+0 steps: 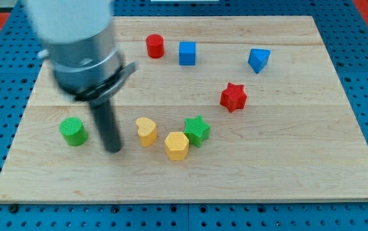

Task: Move the green circle and cube diagonal to each other

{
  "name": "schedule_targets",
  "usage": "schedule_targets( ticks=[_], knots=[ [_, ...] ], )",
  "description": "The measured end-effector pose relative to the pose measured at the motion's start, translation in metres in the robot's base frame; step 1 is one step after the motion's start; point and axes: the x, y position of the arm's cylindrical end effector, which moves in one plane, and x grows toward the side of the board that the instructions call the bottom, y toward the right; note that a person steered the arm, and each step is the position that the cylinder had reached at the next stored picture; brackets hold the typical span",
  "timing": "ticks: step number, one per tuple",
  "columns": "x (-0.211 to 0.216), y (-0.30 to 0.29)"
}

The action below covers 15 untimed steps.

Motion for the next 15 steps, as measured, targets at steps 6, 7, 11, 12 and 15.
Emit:
schedule_targets(
  ticks=[6,7,11,12,15],
  knots=[
    [-0.025,-0.049],
    [-0.035,0.002],
    [-0.168,-0.009],
    [-0.197,0.112],
    [-0.301,0.115]
  ],
)
